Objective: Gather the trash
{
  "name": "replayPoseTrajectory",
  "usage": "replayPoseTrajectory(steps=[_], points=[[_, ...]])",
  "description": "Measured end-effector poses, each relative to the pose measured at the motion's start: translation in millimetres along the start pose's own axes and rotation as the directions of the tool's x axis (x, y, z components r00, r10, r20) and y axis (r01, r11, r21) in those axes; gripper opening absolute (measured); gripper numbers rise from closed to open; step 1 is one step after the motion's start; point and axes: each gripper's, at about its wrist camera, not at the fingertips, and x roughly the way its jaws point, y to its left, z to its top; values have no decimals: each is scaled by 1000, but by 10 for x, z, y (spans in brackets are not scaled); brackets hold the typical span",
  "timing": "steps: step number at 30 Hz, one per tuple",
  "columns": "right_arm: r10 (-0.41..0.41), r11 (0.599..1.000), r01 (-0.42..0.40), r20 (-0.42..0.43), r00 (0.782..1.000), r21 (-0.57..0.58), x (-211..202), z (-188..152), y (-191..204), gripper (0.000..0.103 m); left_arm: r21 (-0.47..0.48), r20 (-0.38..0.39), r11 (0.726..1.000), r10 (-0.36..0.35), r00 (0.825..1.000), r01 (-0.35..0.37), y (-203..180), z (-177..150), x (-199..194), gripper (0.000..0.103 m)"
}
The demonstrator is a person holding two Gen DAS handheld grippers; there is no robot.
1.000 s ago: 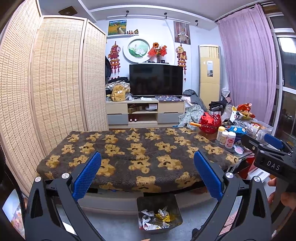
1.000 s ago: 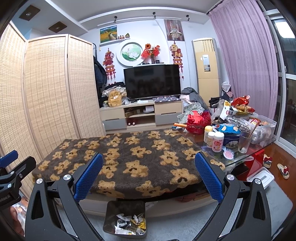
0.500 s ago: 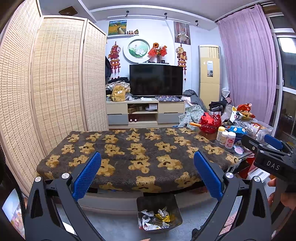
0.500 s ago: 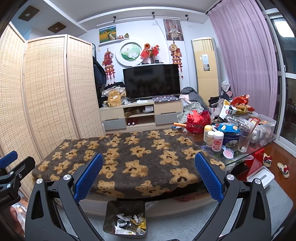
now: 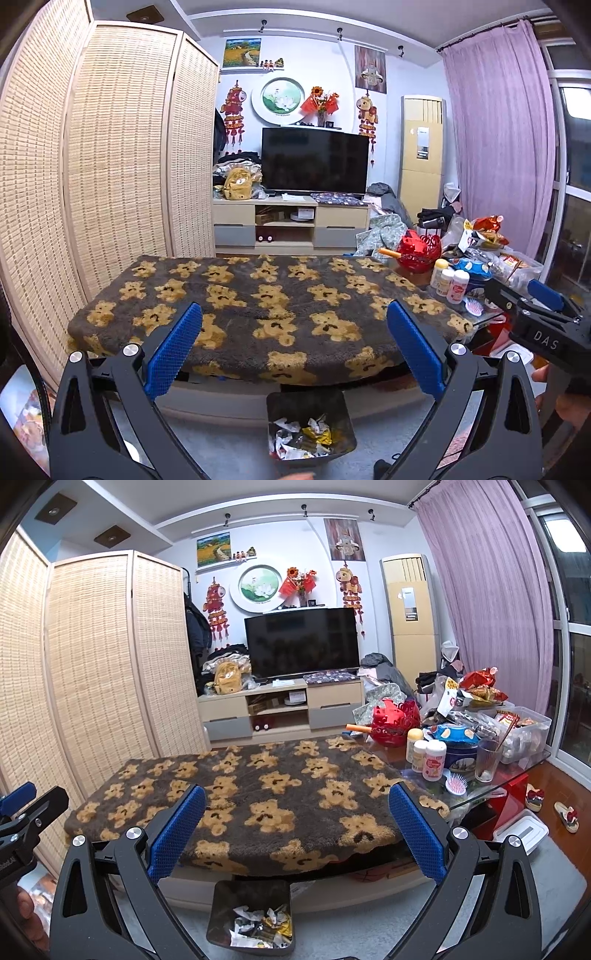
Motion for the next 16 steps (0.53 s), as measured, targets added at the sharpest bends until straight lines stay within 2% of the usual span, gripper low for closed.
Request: replayPoseTrajectory(steps=[6, 16], points=[[-2, 1000, 2, 0, 1000, 5, -10, -19, 7, 100, 16, 0, 1000, 25, 1000, -25, -1, -16, 10, 95], [1, 1000, -1, -2, 1000, 5, -6, -16, 4, 100, 14, 5, 1000, 22, 1000, -22, 27, 10, -49, 95]])
